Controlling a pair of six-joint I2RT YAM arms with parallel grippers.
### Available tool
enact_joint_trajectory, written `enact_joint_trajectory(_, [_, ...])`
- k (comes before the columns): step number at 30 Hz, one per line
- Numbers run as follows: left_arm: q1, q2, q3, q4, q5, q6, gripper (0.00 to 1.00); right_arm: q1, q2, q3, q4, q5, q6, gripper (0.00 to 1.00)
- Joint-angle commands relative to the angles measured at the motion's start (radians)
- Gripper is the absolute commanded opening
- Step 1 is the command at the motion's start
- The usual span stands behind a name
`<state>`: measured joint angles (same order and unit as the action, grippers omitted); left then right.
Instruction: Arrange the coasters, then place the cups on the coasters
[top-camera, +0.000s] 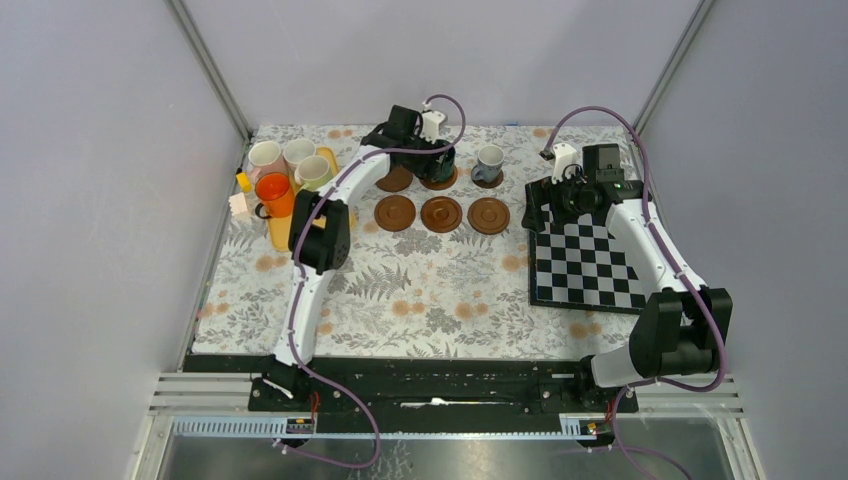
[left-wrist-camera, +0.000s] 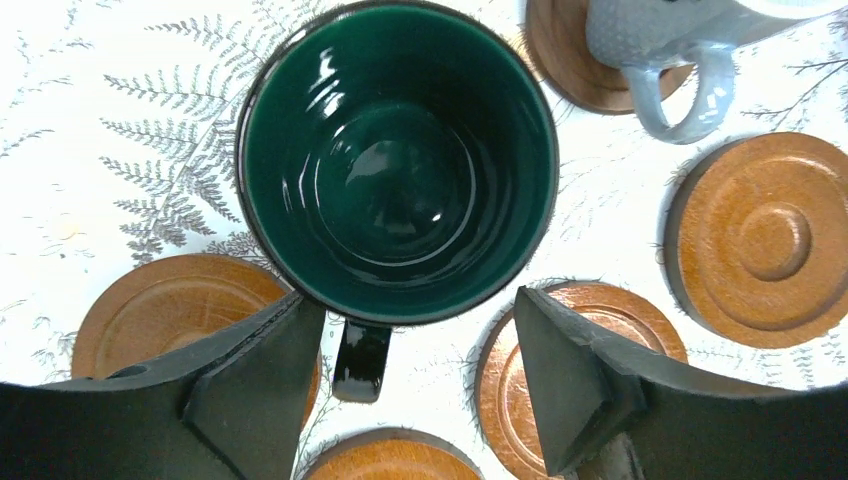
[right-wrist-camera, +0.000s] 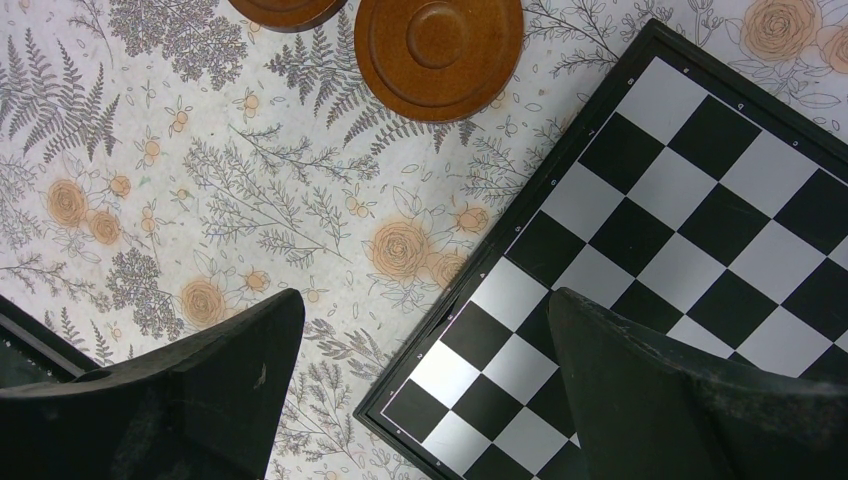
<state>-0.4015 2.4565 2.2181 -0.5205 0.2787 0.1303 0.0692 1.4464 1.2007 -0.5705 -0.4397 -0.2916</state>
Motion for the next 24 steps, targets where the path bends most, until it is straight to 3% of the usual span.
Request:
enact_joint_trajectory(1, [-0.005, -0.147, -0.024, 0.055, -0.014, -0.010, 0.75, -0.002, -0.010, 0.012, 0.015, -0.033, -0.007, 1.00])
enact_joint_trajectory(17, [-0.004, -0.113, -0.043, 0.041, -0.075, 0.009, 0.78, -0.002, -0.022, 0.011, 0.011, -0.039, -0.006, 1.00])
enact_joint_trajectory(24, [-0.005, -0.112, -0.057, 0.041, -0.023, -0.021, 0.72, -0.002, -0.018, 0.010, 0.014, -0.037, -0.004, 1.00])
